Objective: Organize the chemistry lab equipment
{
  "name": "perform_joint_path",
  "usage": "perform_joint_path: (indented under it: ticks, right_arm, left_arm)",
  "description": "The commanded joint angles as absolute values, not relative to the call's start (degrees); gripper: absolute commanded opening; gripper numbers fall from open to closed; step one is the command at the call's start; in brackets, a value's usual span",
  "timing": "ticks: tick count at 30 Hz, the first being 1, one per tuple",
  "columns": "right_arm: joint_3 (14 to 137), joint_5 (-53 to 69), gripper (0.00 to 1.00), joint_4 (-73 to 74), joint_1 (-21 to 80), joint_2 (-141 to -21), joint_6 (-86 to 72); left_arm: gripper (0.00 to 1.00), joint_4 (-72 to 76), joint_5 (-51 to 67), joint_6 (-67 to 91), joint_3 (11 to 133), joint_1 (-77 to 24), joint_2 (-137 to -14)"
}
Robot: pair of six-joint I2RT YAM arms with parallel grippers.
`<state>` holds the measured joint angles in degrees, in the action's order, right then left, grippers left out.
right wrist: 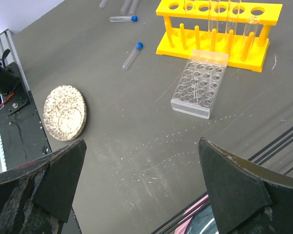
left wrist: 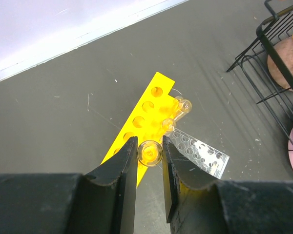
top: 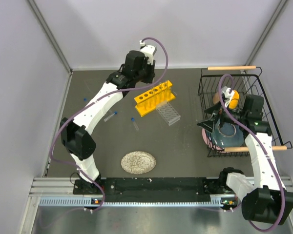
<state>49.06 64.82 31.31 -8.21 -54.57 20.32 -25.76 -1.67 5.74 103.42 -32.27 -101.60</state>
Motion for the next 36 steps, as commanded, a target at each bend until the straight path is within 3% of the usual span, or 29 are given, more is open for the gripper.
perform_joint_path:
  ticks: [1, 36]
  right_arm:
    - [50.0, 66.7, 0.99, 28.7, -9.0, -54.3, 20.7]
    - [49.7, 65.7, 0.99, 28.7, -8.9, -54.6, 21.4]
  left_arm:
    - [0.08, -22.5, -2.6, 4.5, 106.5, -31.7, -103.1]
    - [0.08, -20.5, -0.3, 6.1, 105.4, -31.4, -109.4]
